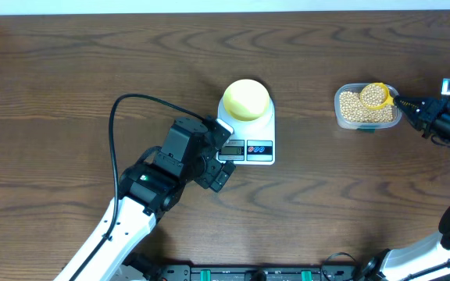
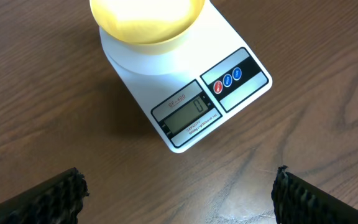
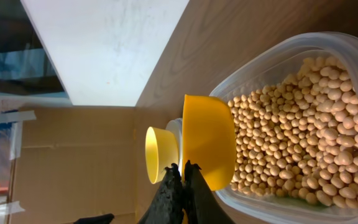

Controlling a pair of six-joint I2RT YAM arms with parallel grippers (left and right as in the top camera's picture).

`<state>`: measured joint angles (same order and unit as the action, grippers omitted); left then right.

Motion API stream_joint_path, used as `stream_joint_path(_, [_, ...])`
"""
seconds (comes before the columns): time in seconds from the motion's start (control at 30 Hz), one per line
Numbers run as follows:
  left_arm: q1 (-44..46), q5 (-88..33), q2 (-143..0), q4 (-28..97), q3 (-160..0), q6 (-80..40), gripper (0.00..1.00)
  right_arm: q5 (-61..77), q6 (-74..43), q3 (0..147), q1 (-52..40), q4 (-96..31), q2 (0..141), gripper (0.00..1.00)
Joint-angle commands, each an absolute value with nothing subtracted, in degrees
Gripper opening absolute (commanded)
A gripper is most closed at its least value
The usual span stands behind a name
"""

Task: Scoop item into bowl and weigh 50g on scale
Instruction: 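Drag the yellow scoop through the soybeans and tilt it to fill, then lift the filled scoop and carry it left over the yellow bowl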

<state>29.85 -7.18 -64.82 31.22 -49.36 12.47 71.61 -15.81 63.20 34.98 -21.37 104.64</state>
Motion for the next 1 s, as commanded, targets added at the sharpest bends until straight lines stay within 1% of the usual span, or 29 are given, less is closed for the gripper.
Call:
stream_joint_path(0.0, [29.9,-7.4,-64.4,31.2,-49.4,12.8,0.98,74.1,-17.2,62.8,34.9,-21.1,105.7,0.01])
stream_joint_path(0.27, [29.9,-7.4,-64.4,31.2,-49.4,12.8,0.98,74.1,-17.6,62.8,31.9,-19.9,105.7,0.01])
stream_joint_path(0.37, [29.9,-7.4,-64.4,31.2,-49.4,12.8,0.98,74.1,-19.4,62.8,30.2,-18.1,105.7,0.01])
stream_joint_path(0.7, [29.9,-7.4,-64.4,31.2,-49.4,12.8,0.98,73.8,-30.0,62.8,22.6,-6.6,105.7,0.01])
stream_joint_path(0.97, [29.9,-7.4,-64.4,31.2,-49.4,12.8,0.98,71.8,-35.4,62.8,17.2,-1.7,105.7,0.01])
